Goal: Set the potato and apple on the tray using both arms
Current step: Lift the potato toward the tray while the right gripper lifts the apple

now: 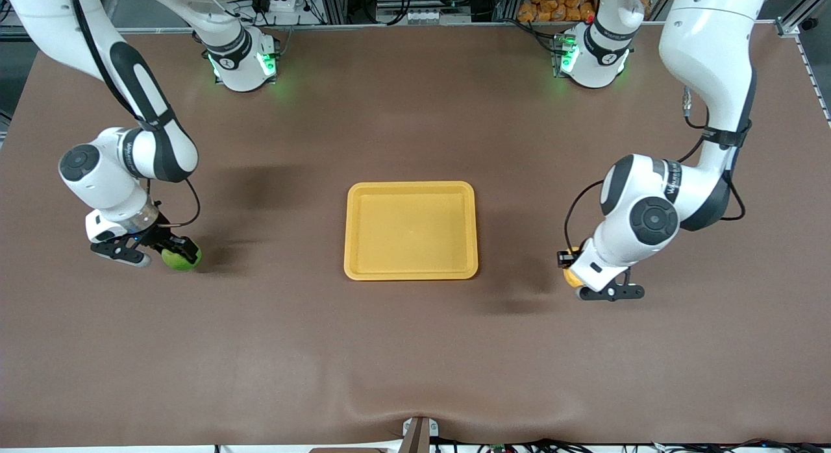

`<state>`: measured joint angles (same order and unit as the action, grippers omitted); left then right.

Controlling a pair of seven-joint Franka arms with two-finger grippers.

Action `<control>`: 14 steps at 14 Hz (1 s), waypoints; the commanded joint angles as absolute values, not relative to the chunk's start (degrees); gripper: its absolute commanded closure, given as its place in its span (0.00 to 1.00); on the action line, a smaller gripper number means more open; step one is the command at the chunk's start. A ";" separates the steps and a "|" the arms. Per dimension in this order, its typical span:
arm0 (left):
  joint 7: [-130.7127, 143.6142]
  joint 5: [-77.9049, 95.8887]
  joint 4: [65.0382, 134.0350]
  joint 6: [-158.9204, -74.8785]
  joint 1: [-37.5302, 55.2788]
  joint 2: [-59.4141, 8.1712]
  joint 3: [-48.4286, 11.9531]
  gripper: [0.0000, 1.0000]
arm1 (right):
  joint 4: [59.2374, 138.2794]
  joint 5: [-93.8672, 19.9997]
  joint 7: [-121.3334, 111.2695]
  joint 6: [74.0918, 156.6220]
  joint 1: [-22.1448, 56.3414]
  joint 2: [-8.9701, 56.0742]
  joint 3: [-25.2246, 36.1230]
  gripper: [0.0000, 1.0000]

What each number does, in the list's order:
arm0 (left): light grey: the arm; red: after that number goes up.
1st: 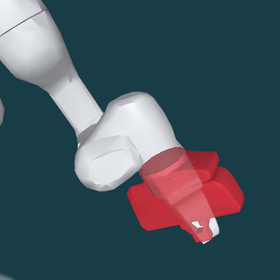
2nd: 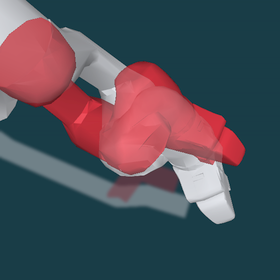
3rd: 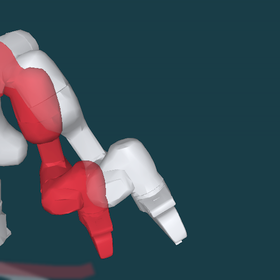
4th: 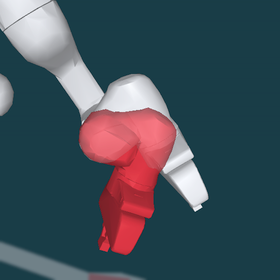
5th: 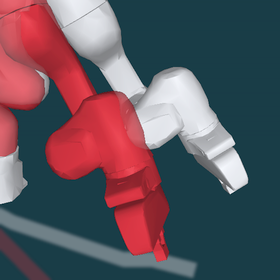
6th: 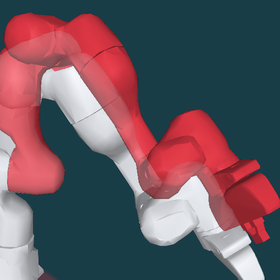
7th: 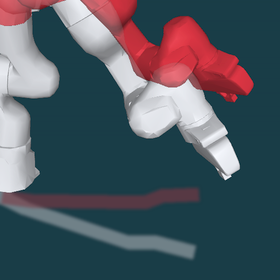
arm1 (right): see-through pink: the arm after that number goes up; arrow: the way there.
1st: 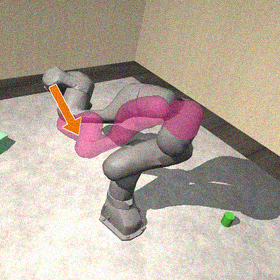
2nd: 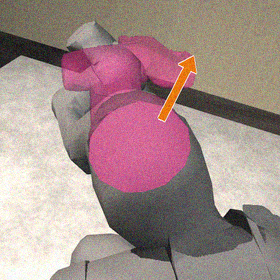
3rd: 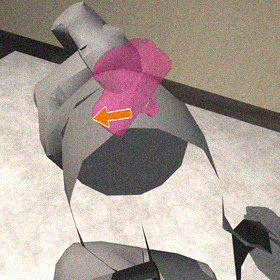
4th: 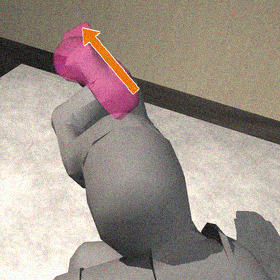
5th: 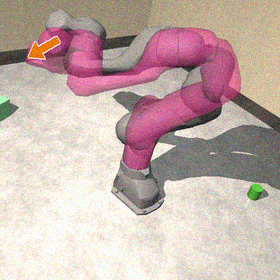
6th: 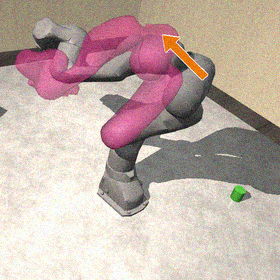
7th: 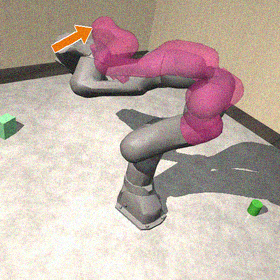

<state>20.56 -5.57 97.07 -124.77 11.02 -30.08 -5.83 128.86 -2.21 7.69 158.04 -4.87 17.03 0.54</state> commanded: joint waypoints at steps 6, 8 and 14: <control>34.08 -6.77 93.43 -118.21 21.60 -29.79 -5.54 1.00 | 128.76 -2.46 7.21 140.54 3.94 5.80 -0.35 1.00; 39.09 -6.77 92.64 -118.21 24.51 -30.23 -5.71 1.00 | 128.94 -2.46 7.21 139.14 7.63 4.66 -0.35 1.00; 50.08 -5.54 90.79 -118.21 32.07 -31.55 -5.80 1.00 | 129.11 -2.64 6.77 133.95 15.72 2.02 -0.53 1.00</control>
